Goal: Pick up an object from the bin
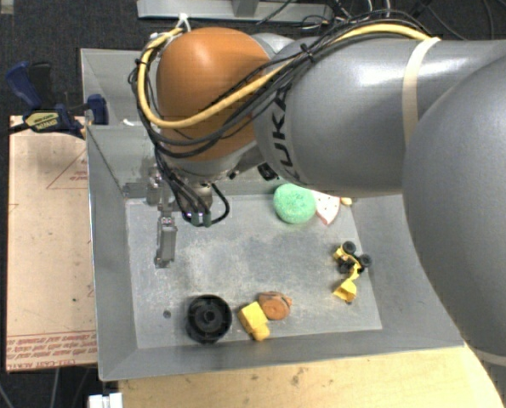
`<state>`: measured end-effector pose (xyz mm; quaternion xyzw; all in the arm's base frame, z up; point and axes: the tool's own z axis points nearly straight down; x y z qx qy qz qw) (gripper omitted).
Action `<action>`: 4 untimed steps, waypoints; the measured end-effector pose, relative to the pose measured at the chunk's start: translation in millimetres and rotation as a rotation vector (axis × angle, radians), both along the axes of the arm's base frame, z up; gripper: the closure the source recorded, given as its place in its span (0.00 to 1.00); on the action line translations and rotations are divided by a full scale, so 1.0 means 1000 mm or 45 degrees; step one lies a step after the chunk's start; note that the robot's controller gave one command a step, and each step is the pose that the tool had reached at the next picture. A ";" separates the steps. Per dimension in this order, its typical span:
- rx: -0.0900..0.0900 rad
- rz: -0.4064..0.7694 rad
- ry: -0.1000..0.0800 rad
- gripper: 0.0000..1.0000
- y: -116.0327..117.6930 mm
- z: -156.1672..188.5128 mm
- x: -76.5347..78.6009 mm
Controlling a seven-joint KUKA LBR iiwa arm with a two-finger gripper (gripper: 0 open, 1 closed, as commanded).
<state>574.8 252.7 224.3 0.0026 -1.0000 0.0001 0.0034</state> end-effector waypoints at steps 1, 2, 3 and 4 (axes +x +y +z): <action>0.002 -0.006 -0.010 0.00 -0.002 0.005 0.002; 0.003 0.134 -0.012 0.00 -0.024 -0.053 -0.025; 0.002 0.374 -0.005 0.00 -0.046 -0.065 -0.069; 0.004 0.552 -0.010 0.00 -0.098 -0.107 -0.060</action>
Offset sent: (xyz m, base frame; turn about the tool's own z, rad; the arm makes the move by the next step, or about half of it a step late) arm -0.0721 -0.0639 -0.1543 -0.2907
